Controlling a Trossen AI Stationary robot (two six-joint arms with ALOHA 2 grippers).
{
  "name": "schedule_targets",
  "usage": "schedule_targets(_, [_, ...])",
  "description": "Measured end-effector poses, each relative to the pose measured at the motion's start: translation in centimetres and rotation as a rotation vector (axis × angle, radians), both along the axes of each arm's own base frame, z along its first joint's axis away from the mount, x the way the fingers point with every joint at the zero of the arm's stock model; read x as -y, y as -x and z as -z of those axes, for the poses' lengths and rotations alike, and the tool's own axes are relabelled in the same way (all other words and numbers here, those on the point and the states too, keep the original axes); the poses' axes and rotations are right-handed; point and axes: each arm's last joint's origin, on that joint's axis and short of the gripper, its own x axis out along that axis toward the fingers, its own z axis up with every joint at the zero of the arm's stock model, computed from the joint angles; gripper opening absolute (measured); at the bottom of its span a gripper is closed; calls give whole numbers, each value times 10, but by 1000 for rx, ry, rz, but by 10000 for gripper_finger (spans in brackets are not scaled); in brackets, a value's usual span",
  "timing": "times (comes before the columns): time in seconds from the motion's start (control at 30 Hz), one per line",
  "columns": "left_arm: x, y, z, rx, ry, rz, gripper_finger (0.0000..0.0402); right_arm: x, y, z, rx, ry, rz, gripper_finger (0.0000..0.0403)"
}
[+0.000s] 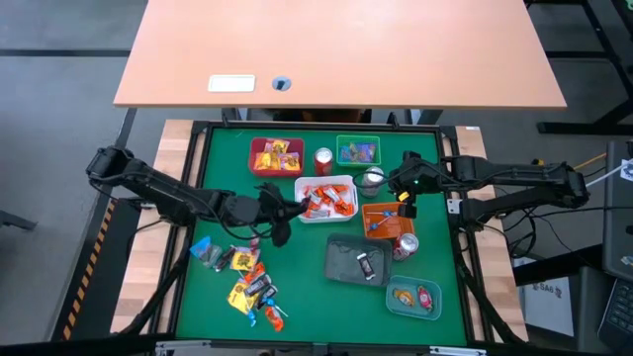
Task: Sort candy
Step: Put the brown chocolate bar into the black bin
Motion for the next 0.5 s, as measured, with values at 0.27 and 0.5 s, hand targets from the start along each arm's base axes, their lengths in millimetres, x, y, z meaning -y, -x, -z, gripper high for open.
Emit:
schedule_targets(0.27, [-12,-11,13,-44,-56,-31,22,0,0,0,0,0,0,145])
schedule_targets(0.5, [-21,-17,25,-92,-64,-67,22,0,0,0,-1,0,0,145])
